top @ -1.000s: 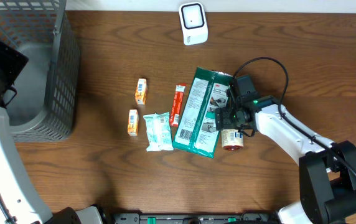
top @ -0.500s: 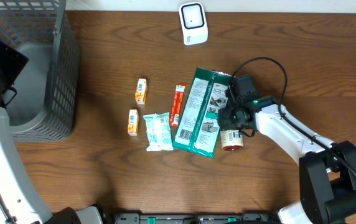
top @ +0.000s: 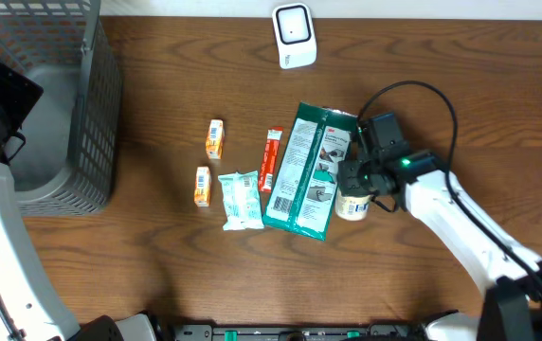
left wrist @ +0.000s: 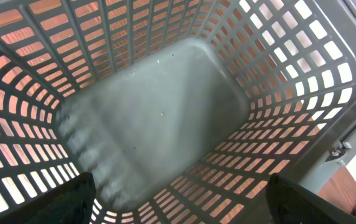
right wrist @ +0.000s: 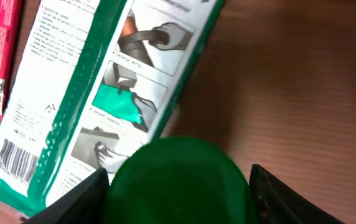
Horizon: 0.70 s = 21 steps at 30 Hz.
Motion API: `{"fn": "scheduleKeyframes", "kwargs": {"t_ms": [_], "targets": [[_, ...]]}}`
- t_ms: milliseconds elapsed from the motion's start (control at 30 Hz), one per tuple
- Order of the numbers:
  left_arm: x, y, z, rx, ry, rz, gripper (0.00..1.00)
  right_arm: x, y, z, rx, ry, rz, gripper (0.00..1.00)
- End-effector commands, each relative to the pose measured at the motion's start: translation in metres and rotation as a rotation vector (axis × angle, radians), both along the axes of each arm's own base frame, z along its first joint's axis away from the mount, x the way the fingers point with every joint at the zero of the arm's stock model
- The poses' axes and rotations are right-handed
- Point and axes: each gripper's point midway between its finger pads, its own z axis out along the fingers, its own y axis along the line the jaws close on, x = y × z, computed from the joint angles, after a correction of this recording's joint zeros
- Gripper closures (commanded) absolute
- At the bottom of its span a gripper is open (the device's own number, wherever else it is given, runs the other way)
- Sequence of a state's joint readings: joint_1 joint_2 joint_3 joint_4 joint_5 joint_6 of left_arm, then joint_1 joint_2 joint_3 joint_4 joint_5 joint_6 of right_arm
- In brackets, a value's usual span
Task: Scan the item barcode
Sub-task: 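Grasp the jar with the right gripper and tip it sideways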
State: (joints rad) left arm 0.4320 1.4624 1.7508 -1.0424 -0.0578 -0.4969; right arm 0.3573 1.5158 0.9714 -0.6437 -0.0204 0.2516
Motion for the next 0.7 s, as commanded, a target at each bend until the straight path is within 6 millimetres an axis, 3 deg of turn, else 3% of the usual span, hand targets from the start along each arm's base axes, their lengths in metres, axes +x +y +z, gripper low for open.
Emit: {"fn": "scheduleKeyframes", "kwargs": {"t_ms": [0, 200, 333, 467, 500, 667], "targets": [[0.000, 0.002, 0.001, 0.008, 0.002, 0.002, 0.12, 0.006, -0.013, 0.022, -0.066, -0.080, -0.014, 0.48], [0.000, 0.002, 0.001, 0.008, 0.002, 0.002, 0.12, -0.006, -0.024, 0.017, -0.119, -0.034, -0.022, 0.44], [0.000, 0.002, 0.001, 0.008, 0.002, 0.002, 0.12, -0.007, -0.024, 0.017, -0.121, -0.030, -0.022, 0.36], [0.000, 0.002, 0.001, 0.008, 0.002, 0.002, 0.12, -0.007, -0.024, 0.017, -0.123, -0.032, -0.015, 0.21], [0.000, 0.002, 0.001, 0.008, 0.002, 0.002, 0.12, -0.006, -0.024, 0.017, -0.128, -0.034, -0.002, 0.11], [0.000, 0.002, 0.001, 0.008, 0.002, 0.002, 0.12, -0.006, -0.024, 0.017, -0.142, -0.039, 0.043, 0.01]]}}
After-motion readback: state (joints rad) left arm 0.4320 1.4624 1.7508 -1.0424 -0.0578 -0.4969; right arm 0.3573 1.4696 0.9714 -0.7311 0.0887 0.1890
